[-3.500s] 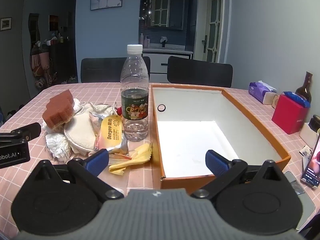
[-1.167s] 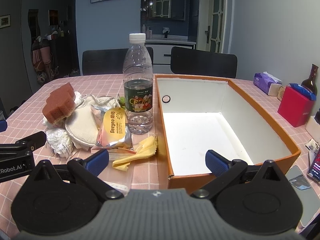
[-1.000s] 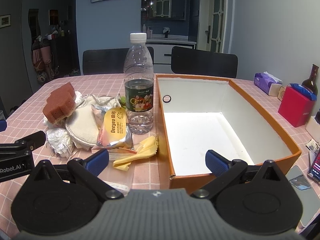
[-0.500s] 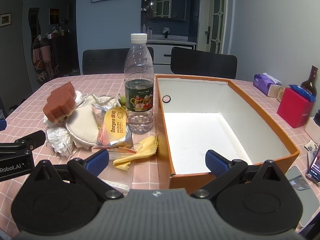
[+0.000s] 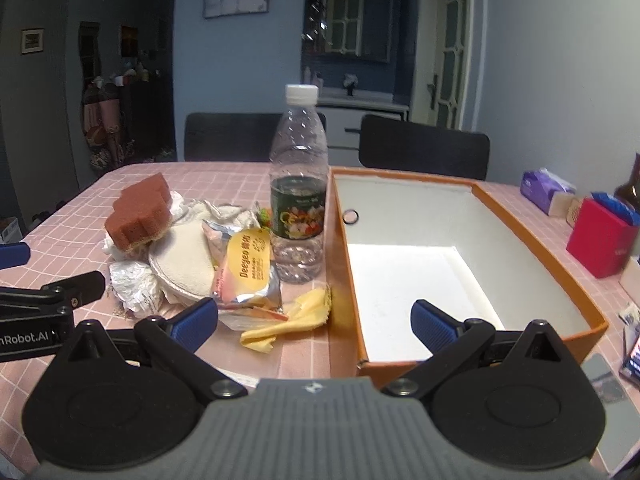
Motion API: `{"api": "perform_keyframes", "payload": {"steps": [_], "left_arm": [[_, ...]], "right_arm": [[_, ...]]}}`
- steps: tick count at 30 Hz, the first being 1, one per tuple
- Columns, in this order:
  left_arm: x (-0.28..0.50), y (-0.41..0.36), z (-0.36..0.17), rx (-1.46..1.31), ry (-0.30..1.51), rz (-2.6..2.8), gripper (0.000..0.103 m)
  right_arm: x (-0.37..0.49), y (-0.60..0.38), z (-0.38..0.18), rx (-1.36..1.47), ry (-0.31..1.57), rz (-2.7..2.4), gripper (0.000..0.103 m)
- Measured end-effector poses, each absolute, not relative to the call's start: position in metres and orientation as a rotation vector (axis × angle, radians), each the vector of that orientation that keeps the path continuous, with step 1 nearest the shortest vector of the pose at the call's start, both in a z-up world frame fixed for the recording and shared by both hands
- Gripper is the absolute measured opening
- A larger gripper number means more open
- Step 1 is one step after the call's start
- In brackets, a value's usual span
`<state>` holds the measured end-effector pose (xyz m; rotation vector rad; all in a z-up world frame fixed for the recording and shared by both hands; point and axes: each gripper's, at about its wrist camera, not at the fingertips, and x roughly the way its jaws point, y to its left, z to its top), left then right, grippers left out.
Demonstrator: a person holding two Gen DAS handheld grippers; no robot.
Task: Organize soft objects
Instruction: 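Grasp the brown sponge with the left tool while the right tool grasps the yellow Deeyeo pack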
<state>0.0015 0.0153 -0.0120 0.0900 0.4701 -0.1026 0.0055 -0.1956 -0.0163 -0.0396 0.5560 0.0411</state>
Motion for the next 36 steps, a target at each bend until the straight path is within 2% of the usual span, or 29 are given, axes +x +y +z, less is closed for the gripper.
{"api": "perform_keyframes", "payload": {"steps": [4,5,6,7,9,12,14,21,28,36], "left_arm": [[0.003,0.024,-0.015,0.073,0.488,-0.127,0.101],[0.004,0.026,-0.017,0.069,0.492,-0.134,0.097],[0.006,0.028,-0.018,0.067,0.497,-0.142,0.087],[0.008,0.031,-0.02,0.068,0.505,-0.147,0.082],[0.014,0.034,-0.022,0.075,0.51,-0.158,0.081],[0.024,0.043,-0.022,0.068,0.493,-0.158,0.083],[0.033,0.05,-0.018,0.025,0.485,-0.155,0.09],[0.065,0.06,-0.006,-0.062,0.484,-0.145,0.103],[0.106,0.053,-0.017,-0.148,0.546,-0.093,0.103],[0.138,0.039,-0.038,-0.12,0.623,-0.034,0.103]], "right_arm": [[0.005,-0.189,-0.016,-0.057,0.51,0.098,0.1],[0.006,-0.186,-0.017,-0.065,0.506,0.112,0.099],[0.006,-0.181,-0.017,-0.079,0.497,0.129,0.093],[0.007,-0.177,-0.017,-0.094,0.486,0.146,0.091],[0.01,-0.167,-0.018,-0.132,0.471,0.182,0.087],[0.021,-0.152,-0.021,-0.183,0.465,0.227,0.083],[0.032,-0.145,-0.023,-0.196,0.478,0.249,0.083],[0.09,-0.126,-0.05,-0.2,0.583,0.257,0.08],[0.137,-0.128,-0.063,-0.123,0.659,0.206,0.08],[0.175,-0.138,-0.085,-0.004,0.769,0.195,0.08]]}}
